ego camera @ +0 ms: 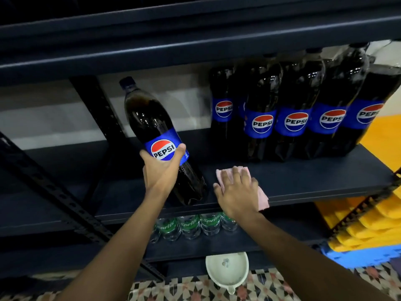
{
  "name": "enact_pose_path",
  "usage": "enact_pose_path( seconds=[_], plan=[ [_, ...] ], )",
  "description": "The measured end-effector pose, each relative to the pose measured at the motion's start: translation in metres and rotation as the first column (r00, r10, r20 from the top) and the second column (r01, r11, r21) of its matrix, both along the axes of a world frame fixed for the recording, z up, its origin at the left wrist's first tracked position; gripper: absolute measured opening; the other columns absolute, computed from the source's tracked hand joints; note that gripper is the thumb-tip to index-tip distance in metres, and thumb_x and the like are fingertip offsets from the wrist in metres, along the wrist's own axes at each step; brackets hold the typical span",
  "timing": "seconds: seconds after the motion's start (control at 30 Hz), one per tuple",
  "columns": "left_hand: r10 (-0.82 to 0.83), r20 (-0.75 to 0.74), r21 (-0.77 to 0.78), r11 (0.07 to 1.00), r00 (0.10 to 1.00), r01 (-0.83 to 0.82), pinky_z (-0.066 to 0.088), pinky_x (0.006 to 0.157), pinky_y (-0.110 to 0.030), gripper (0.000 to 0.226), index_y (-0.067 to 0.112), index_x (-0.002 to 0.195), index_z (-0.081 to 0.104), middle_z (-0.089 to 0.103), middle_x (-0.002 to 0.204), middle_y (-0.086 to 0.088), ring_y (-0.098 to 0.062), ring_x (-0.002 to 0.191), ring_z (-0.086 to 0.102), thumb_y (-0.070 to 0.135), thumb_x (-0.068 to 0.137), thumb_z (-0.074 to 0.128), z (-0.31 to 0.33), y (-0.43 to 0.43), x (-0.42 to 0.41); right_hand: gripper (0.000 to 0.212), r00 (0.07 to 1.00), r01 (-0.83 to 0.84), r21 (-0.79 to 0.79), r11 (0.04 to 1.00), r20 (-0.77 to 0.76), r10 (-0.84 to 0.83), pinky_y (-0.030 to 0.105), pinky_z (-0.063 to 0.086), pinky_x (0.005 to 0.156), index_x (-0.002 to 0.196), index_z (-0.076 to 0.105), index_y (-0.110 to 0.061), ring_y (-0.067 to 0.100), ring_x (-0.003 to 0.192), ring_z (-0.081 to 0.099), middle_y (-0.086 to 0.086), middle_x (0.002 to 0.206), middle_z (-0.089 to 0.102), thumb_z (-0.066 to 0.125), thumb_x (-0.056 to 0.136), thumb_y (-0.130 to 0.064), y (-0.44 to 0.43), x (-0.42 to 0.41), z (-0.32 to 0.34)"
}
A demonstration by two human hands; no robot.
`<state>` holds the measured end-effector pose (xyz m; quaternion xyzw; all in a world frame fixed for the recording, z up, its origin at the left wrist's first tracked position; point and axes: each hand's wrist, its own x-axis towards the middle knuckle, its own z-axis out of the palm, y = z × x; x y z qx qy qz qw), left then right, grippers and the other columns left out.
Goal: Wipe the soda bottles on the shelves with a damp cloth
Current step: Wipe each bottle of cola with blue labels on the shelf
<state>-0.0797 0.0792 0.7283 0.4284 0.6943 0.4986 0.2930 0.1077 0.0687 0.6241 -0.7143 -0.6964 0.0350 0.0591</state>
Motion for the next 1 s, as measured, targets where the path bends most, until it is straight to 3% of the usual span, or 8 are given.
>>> enact_pose_path(
  seconds=[0.27,0.4,0.47,0.57,0.63,0.77,0.9,1.0],
  plan=[
    [-0.044,-0.102,0.123,0.991,0.994,0.056,0.059,0.084,-0.034,0.083,0.032,0.127,0.038,0.065,0.108,0.013,-0.012,0.098,0.069,0.062,0.069,0.089,-0.008,-0.007,0.0,0.054,0.998,-0.016,-0.042,0.999,-0.053,0.013,0.056,0.025,0.114,0.146,0.042,-0.034,0.033,0.147,0.023,0.004,0.16,0.033,0.026,0.103,-0.062,0.008,0.004,0.009],
    [-0.116,-0.14,0.118,0.984,0.983,0.132,0.051,0.078,-0.022,0.099,0.032,0.14,0.033,0.062,0.111,0.018,-0.002,0.097,0.066,0.062,0.066,0.091,-0.012,-0.013,0.001,0.057,0.975,-0.048,-0.047,0.998,-0.218,0.037,0.052,0.017,0.119,0.149,0.045,-0.036,0.025,0.149,0.025,-0.003,0.161,0.036,0.033,0.102,-0.064,0.009,0.001,0.032],
    [-0.15,-0.134,0.119,0.979,0.98,0.166,0.05,0.075,-0.016,0.097,0.031,0.139,0.033,0.061,0.11,0.019,0.003,0.096,0.065,0.058,0.067,0.093,-0.009,-0.015,0.001,0.057,0.91,-0.115,0.031,0.993,-0.398,0.118,0.04,0.027,0.117,0.151,0.045,-0.031,0.02,0.145,0.035,-0.003,0.159,0.04,0.044,0.102,-0.059,0.008,-0.002,0.048],
    [-0.223,-0.091,0.147,0.961,0.971,0.234,0.051,0.075,-0.009,0.085,0.032,0.129,0.038,0.06,0.119,0.015,0.013,0.098,0.063,0.05,0.068,0.095,-0.009,-0.017,-0.007,0.057,0.712,-0.207,0.13,0.97,-0.659,0.24,0.016,0.039,0.096,0.152,0.046,-0.026,0.01,0.122,0.054,-0.006,0.15,0.048,0.059,0.1,-0.045,0.007,-0.007,0.079],
    [-0.254,-0.105,0.149,0.952,0.961,0.268,0.052,0.085,-0.01,0.091,0.029,0.137,0.046,0.054,0.132,0.013,0.011,0.11,0.061,0.062,0.065,0.09,-0.011,-0.023,-0.018,0.063,0.642,-0.229,0.155,0.961,-0.718,0.269,0.019,0.045,0.094,0.154,0.043,-0.026,0.01,0.117,0.06,-0.007,0.144,0.053,0.066,0.097,-0.041,0.01,-0.008,0.099],
    [-0.302,-0.143,0.104,0.943,0.943,0.317,0.054,0.087,-0.013,0.075,0.028,0.139,0.056,0.058,0.133,0.016,0.001,0.112,0.065,0.054,0.077,0.089,-0.016,-0.031,-0.045,0.082,0.663,-0.366,0.033,0.93,-0.692,0.286,0.031,0.053,0.097,0.16,0.029,-0.031,0.011,0.109,0.065,-0.011,0.134,0.054,0.072,0.092,-0.046,0.016,-0.013,0.115],
    [-0.317,-0.171,0.054,0.943,0.933,0.33,0.061,0.086,-0.026,0.061,0.027,0.135,0.063,0.067,0.13,0.012,-0.007,0.104,0.071,0.052,0.084,0.084,-0.02,-0.032,-0.061,0.072,0.721,-0.378,0.088,0.922,-0.597,0.352,0.032,0.057,0.087,0.152,0.043,-0.029,0.004,0.089,0.067,-0.008,0.129,0.066,0.071,0.09,-0.054,0.022,-0.027,0.104],
    [-0.293,-0.165,0.066,0.949,0.942,0.307,0.058,0.081,-0.017,0.059,0.028,0.14,0.057,0.065,0.129,0.016,-0.005,0.106,0.07,0.048,0.089,0.08,-0.019,-0.028,-0.072,0.069,0.74,-0.36,0.129,0.924,-0.563,0.367,0.034,0.057,0.083,0.149,0.046,-0.023,0.008,0.084,0.068,-0.003,0.123,0.07,0.069,0.092,-0.054,0.031,-0.048,0.103]
  ],
)
